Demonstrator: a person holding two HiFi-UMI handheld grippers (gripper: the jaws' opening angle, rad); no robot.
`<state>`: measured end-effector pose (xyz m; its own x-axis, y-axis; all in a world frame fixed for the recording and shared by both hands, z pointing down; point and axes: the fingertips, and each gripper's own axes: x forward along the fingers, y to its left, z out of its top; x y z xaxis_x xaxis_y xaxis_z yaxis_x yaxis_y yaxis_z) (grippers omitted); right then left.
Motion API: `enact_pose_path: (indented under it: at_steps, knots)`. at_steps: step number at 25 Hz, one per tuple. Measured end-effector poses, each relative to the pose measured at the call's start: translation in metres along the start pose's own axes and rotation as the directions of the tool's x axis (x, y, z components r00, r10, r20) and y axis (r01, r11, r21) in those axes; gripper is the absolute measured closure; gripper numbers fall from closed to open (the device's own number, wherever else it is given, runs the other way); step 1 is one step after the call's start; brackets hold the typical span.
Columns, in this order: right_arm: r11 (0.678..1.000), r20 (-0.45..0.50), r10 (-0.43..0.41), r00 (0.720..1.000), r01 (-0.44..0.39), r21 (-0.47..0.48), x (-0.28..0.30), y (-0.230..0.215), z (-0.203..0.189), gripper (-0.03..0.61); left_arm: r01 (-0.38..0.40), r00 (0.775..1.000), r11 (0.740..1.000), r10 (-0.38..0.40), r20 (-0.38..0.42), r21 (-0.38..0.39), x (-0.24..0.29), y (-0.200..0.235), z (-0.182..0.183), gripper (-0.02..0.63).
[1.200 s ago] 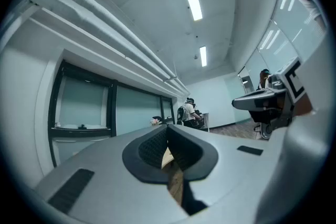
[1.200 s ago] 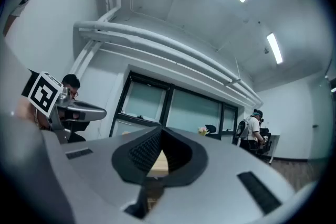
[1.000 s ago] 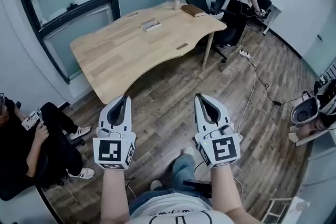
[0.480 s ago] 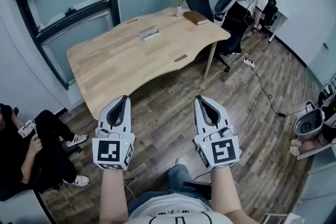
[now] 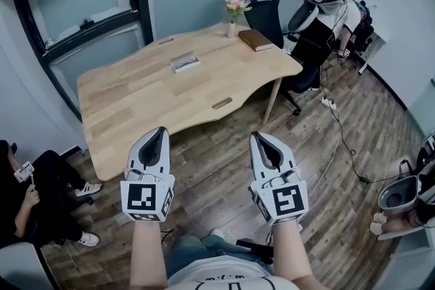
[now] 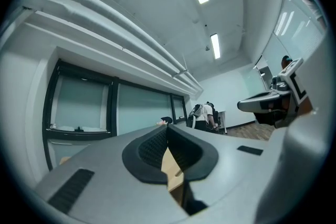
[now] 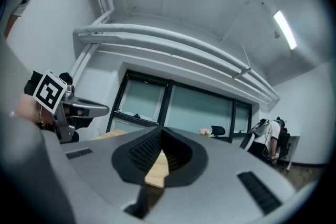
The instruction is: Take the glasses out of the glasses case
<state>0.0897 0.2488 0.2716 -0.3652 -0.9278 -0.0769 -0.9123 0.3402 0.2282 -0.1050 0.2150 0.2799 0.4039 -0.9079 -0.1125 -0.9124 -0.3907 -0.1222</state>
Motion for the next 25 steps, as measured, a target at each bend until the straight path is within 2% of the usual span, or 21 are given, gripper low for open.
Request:
enact_pose_path:
  at_steps: [6, 13, 19, 25]
  knots:
    - [0.999, 0.012, 0.033, 0.999, -0.033, 0.028, 0.030, -0.038, -0.015, 0.568, -0.033, 0.999, 0.999, 0.034, -0.036, 0.021, 0.044, -0.010, -0.006, 0.598]
    - [0.998, -0.003, 0.018, 1.000, -0.018, 0.053, 0.080, -0.075, -0.042, 0.568, -0.036, 0.998, 0.998, 0.039, -0.051, 0.051, 0.109, 0.004, -0.022, 0.598]
    - [1.000, -0.028, 0.005, 1.000, -0.004, 0.031, 0.161, -0.115, -0.067, 0.568, 0.012, 0.999, 1.000, -0.011, -0.044, 0.016, 0.193, 0.030, -0.049, 0.598]
    - [0.999, -0.049, 0.009, 0.999, -0.007, 0.037, 0.270, -0.141, -0.082, 0.568, 0.049, 0.997, 0.999, -0.050, -0.059, -0.008, 0.293, 0.077, -0.071, 0.598]
